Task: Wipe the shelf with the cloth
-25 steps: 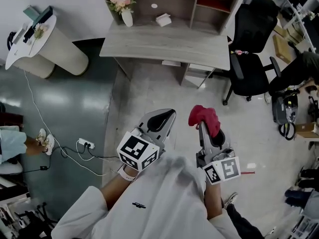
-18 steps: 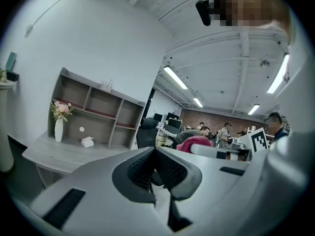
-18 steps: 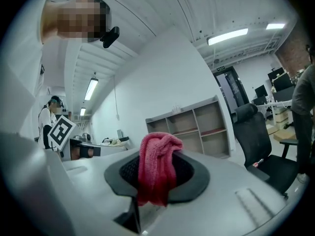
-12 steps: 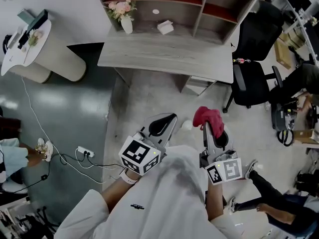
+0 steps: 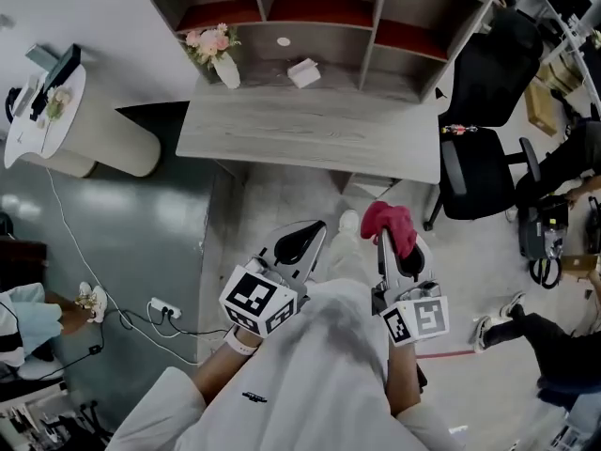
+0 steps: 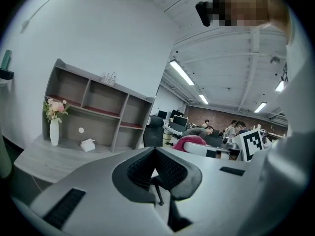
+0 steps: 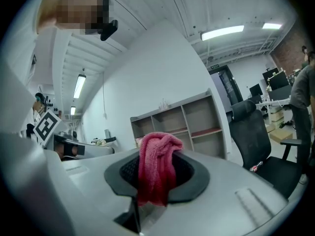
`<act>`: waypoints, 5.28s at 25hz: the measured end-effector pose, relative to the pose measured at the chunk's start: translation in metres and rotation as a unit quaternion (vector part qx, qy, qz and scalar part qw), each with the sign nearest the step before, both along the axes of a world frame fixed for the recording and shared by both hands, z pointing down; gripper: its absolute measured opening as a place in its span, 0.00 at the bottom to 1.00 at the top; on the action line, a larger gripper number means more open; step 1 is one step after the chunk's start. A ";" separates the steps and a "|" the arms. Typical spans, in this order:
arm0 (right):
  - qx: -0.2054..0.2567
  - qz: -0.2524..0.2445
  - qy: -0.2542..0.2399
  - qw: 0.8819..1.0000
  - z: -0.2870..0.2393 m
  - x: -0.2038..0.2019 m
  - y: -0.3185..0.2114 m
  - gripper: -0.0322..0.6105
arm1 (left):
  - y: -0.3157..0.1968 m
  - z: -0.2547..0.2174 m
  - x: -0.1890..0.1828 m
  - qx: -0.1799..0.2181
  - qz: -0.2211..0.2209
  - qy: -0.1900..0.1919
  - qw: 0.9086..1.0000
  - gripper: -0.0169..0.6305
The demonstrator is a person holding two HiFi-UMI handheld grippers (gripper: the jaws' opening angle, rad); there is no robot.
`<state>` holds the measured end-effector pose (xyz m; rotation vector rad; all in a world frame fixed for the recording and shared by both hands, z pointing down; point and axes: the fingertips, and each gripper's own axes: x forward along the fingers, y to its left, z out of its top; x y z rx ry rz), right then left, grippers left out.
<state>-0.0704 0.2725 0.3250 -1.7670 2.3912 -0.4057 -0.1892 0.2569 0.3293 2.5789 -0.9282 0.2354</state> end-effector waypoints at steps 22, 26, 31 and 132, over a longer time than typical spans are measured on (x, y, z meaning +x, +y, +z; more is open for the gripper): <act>-0.006 -0.034 -0.035 0.999 0.017 0.167 -0.261 0.21 | -0.252 -0.003 0.166 -0.002 -0.022 -0.034 0.999 0.03; -0.020 -0.039 -0.050 0.998 0.028 0.178 -0.288 0.21 | -0.269 -0.001 0.172 -0.004 -0.038 -0.037 0.999 0.03; -0.019 -0.045 -0.063 0.997 0.030 0.179 -0.309 0.21 | -0.284 -0.003 0.175 -0.002 -0.048 -0.042 0.998 0.03; -0.170 0.205 -0.154 0.952 0.105 0.298 -0.521 0.21 | -0.377 0.060 0.186 -0.049 -0.049 -0.012 0.998 0.03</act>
